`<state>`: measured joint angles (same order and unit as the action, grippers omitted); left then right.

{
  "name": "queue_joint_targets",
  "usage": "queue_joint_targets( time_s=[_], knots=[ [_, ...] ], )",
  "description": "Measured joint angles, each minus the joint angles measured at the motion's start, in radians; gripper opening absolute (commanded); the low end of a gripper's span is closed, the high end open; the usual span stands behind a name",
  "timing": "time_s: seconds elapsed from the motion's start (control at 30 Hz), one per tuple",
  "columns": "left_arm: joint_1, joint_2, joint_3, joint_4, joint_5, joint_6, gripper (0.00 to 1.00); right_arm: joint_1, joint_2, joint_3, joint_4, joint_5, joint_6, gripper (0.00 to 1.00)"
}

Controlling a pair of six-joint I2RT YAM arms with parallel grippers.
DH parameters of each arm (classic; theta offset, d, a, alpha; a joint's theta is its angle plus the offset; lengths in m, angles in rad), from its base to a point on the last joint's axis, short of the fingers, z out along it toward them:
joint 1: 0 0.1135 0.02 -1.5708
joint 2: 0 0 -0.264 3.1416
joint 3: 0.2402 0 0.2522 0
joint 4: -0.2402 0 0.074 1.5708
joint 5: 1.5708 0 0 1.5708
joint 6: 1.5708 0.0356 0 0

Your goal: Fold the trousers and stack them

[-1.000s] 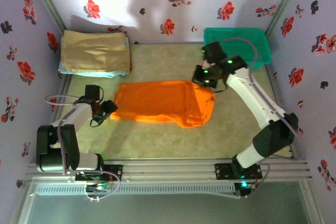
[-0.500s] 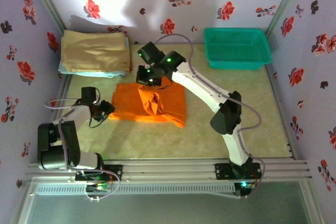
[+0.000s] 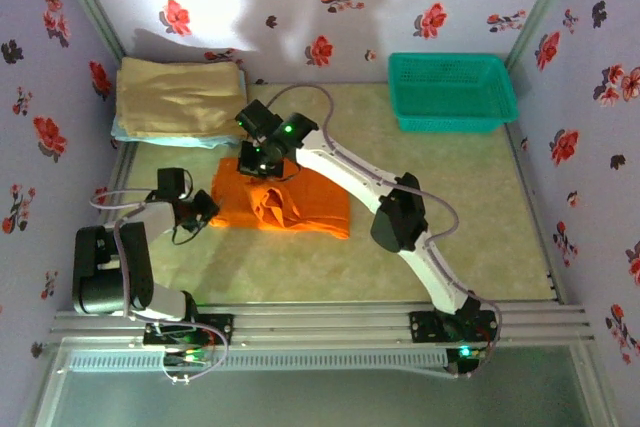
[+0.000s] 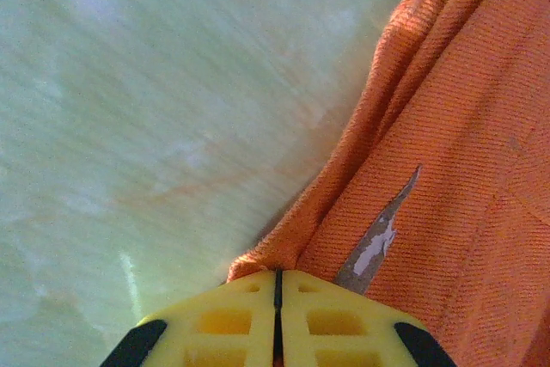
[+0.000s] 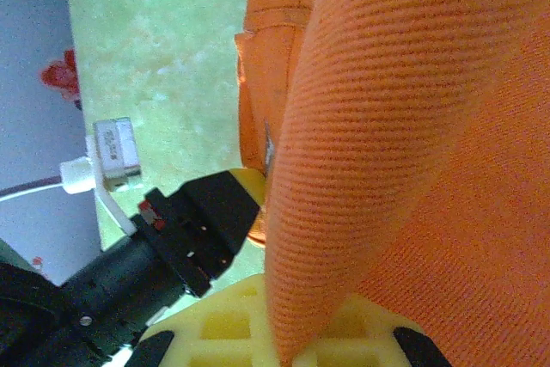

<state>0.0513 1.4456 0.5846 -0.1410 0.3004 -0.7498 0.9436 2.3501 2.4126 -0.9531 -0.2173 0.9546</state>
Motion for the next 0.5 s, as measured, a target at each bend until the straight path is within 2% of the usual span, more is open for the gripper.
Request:
queue_joint_targets(
  time_s=[0.17, 0.2, 0.23, 0.27, 0.33, 0.4, 0.43, 0.5],
  knots=[
    [-0.006, 0.002, -0.001, 0.009, 0.0, 0.0, 0.08, 0.0, 0.061, 0.082, 0.045, -0.022, 0.035, 0.0],
    [-0.006, 0.002, -0.002, 0.01, 0.0, 0.0, 0.08, 0.0, 0.078, 0.092, 0.062, -0.027, 0.044, 0.04],
    [-0.006, 0.002, -0.003, 0.011, 0.0, 0.0, 0.13, 0.0, 0.095, 0.099, 0.081, -0.034, 0.052, 0.19],
    [-0.006, 0.001, -0.003, 0.012, 0.0, 0.001, 0.28, 0.0, 0.113, 0.101, 0.1, -0.044, 0.061, 0.25],
    [-0.007, -0.006, -0.005, 0.014, 0.011, -0.002, 0.39, 0.001, 0.153, 0.104, 0.15, -0.076, 0.075, 0.35],
    [-0.005, -0.045, -0.014, -0.006, 0.015, -0.004, 0.67, 0.004, 0.192, 0.11, 0.193, -0.112, 0.084, 0.39],
    [0.0, -0.074, -0.023, -0.025, 0.015, -0.006, 0.74, 0.006, 0.202, 0.111, 0.2, -0.125, 0.085, 0.4],
    [0.022, -0.171, -0.041, -0.104, -0.002, -0.014, 0.97, 0.006, 0.209, 0.112, 0.201, -0.14, 0.08, 0.43]
  ],
)
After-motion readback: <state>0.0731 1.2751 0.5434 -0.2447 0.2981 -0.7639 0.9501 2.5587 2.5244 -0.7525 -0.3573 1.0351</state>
